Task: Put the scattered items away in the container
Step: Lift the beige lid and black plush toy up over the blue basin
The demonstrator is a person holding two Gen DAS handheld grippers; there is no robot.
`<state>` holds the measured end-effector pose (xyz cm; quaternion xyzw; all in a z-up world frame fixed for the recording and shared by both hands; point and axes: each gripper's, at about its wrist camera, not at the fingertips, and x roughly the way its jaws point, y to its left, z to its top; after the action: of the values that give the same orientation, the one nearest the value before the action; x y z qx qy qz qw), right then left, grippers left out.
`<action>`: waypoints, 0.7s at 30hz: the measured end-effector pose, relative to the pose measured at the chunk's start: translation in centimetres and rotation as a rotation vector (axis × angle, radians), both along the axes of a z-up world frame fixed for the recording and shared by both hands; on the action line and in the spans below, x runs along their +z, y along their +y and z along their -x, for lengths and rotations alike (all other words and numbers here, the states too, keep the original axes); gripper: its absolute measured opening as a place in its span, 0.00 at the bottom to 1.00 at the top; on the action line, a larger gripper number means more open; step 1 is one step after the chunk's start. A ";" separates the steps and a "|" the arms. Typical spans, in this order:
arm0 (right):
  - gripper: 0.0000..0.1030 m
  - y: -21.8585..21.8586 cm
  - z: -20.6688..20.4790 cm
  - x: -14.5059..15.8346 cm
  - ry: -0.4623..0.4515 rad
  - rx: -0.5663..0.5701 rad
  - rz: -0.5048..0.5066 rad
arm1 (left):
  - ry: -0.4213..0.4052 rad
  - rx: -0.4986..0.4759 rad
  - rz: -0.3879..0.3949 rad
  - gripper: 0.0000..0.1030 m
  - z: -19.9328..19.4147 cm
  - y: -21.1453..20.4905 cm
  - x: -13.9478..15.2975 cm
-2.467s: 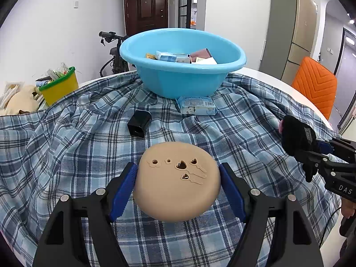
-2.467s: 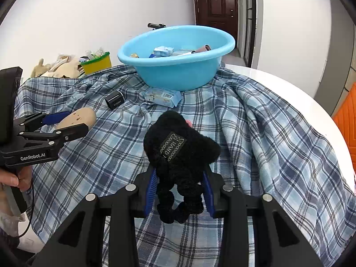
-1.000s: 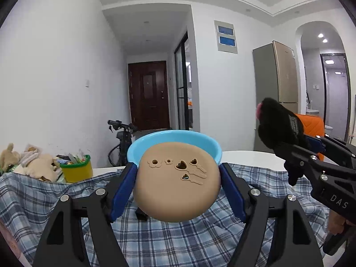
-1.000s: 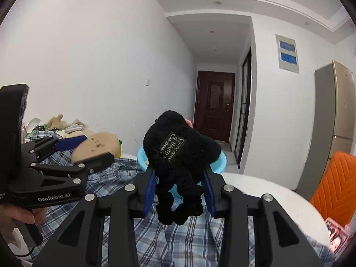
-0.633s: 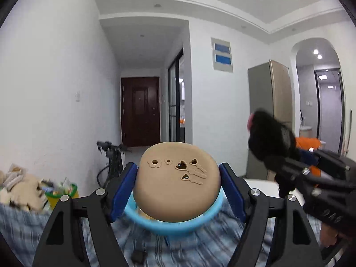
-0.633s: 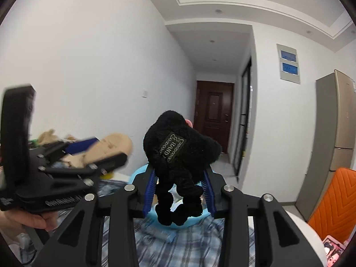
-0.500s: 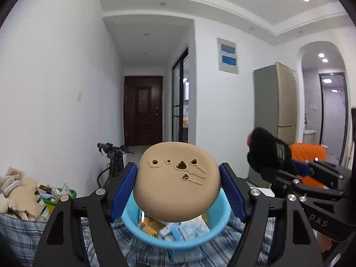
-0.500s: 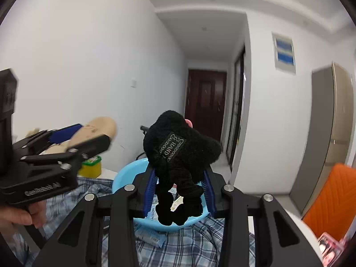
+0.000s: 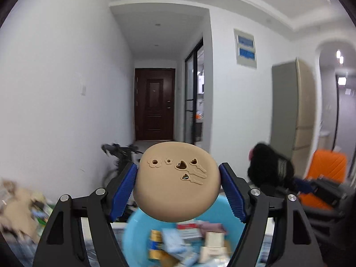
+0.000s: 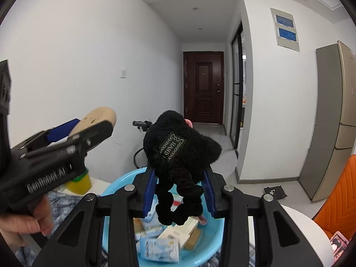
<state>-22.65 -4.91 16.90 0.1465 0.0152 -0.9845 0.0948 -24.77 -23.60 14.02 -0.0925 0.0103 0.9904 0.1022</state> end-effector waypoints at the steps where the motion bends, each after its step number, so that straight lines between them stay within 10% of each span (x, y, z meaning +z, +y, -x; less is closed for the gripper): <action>1: 0.35 0.0 0.5 0.0 -0.006 -0.013 -0.002 | -0.036 0.002 0.020 0.75 1.0 0.3 -0.3; 21: 0.35 1.5 3.9 3.2 -0.152 -0.013 -0.009 | -0.221 0.039 -0.069 0.75 4.7 -3.0 0.6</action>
<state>-26.60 -3.39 20.06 0.2215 0.0112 -0.9711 0.0884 -29.47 -26.64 14.59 -0.1976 -0.0368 0.9758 0.0864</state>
